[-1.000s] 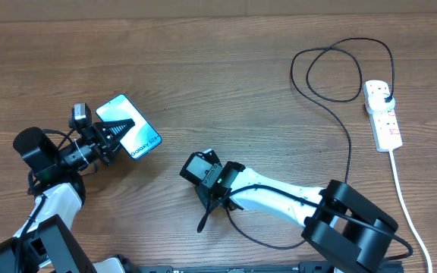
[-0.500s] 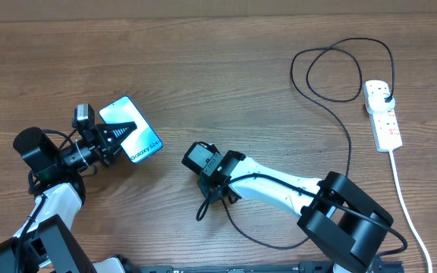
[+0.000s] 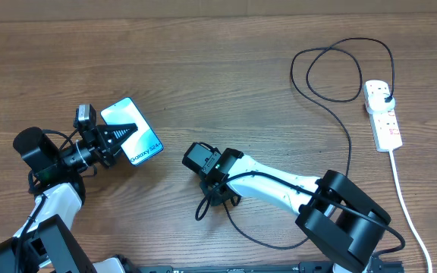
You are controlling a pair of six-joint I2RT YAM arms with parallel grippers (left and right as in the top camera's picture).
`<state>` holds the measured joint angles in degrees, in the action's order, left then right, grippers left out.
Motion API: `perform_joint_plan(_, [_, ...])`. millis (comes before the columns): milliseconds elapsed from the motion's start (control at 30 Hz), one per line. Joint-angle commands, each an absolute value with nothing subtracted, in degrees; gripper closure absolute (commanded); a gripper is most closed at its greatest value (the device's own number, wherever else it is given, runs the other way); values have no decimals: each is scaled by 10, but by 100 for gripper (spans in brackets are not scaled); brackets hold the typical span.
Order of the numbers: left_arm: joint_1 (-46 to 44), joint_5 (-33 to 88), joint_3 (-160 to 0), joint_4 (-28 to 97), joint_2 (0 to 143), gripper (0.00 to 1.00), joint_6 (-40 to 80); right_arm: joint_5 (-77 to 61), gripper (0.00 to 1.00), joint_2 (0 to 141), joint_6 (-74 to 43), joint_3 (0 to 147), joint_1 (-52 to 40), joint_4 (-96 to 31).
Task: Plug charger to phone and switch on socket
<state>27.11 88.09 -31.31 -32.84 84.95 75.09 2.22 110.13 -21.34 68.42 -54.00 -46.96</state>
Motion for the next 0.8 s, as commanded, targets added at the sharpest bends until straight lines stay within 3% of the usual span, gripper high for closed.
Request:
perform_joint_plan(0, [274,891,-319,-333,850,96,759,-2,64,1141,-205,681,-539,-467])
perform_joint_plan(100, [274,890,-319,-333,850,96,759,-1,69,1143,-205,685,-539,-467])
perform_joint_plan(300, [274,893,-319,-333,850,96,759,-1,96,1143,-212,687,-533,-466])
perform_joint_plan(767, [274,894,-319,-333,850,96,759,-31,96,1082,-225,702,-523,-513])
